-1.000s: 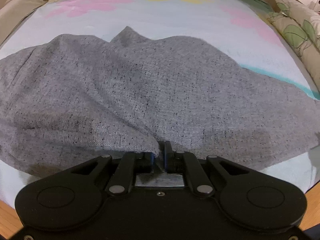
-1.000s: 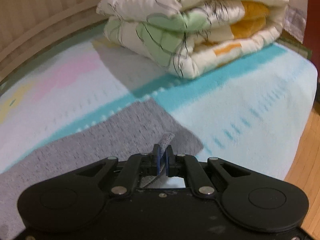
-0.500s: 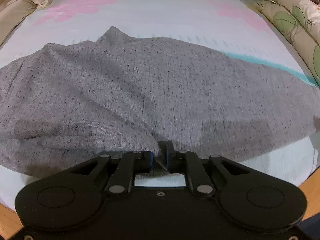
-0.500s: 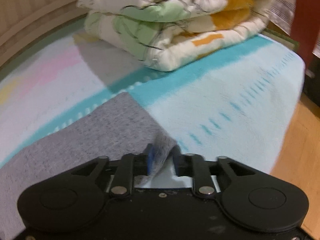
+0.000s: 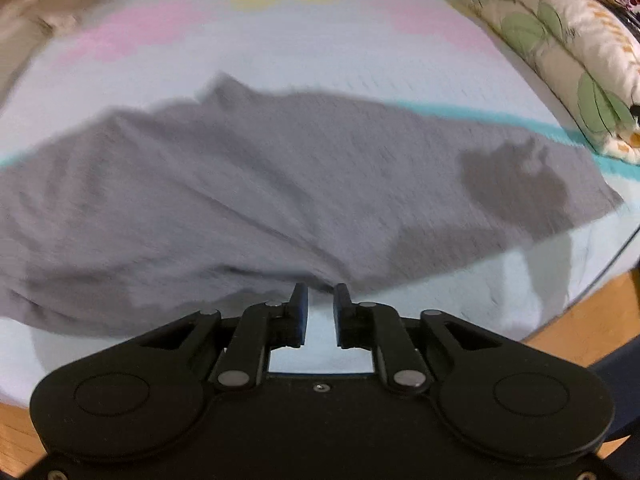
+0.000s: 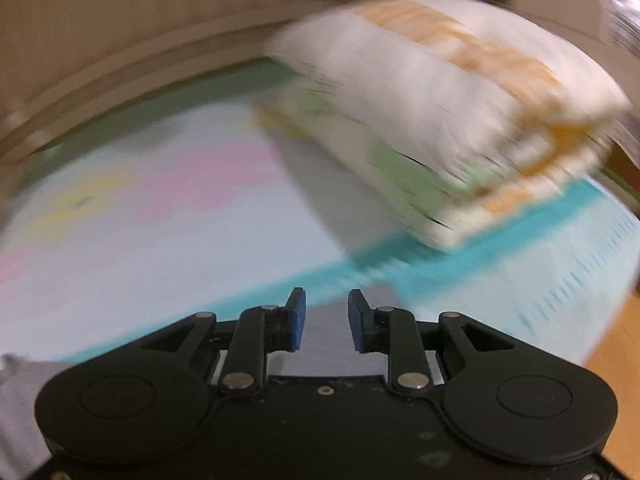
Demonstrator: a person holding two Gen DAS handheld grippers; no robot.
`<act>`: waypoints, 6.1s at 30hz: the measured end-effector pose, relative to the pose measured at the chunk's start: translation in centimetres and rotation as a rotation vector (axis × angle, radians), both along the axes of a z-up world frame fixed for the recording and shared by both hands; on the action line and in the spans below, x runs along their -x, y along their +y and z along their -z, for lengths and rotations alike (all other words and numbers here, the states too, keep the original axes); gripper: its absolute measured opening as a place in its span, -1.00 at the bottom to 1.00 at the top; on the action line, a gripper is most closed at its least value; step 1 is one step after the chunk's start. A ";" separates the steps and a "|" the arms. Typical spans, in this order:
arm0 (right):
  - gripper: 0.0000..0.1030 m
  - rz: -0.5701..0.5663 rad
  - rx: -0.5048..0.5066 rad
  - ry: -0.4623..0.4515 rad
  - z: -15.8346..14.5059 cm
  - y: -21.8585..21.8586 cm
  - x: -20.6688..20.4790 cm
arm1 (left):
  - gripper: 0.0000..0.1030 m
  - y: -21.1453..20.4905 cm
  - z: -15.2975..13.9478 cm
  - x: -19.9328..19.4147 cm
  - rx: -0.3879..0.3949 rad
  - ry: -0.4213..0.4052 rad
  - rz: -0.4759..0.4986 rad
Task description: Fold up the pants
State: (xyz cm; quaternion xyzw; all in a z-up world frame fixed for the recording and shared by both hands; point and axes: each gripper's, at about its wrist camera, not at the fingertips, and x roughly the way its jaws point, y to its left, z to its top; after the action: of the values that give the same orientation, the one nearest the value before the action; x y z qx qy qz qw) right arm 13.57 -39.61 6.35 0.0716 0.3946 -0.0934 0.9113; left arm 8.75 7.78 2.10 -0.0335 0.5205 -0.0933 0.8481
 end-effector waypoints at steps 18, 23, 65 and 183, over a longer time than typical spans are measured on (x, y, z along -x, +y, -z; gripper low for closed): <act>-0.48 -0.794 -0.174 0.165 1.4 32.2 3.1 | -0.37 19.0 -1.1 -4.1 -0.155 0.076 -0.406; -0.48 -1.008 -0.092 0.108 4.8 39.2 7.5 | -0.37 21.4 0.3 -3.8 -0.148 0.105 -0.436; -0.68 -1.472 0.113 0.071 12.9 49.1 12.7 | -0.34 19.9 1.0 -5.1 -0.057 -0.031 -0.341; -0.82 -0.715 -0.297 0.299 14.4 48.5 -15.7 | -0.34 7.7 8.4 -4.8 -0.045 0.090 -0.225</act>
State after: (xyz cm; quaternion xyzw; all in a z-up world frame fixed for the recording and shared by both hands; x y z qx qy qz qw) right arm 29.24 8.86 -8.01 0.0465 0.5319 0.2777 0.7986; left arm 13.53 15.48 -6.33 -0.0767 0.5528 0.0156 0.8296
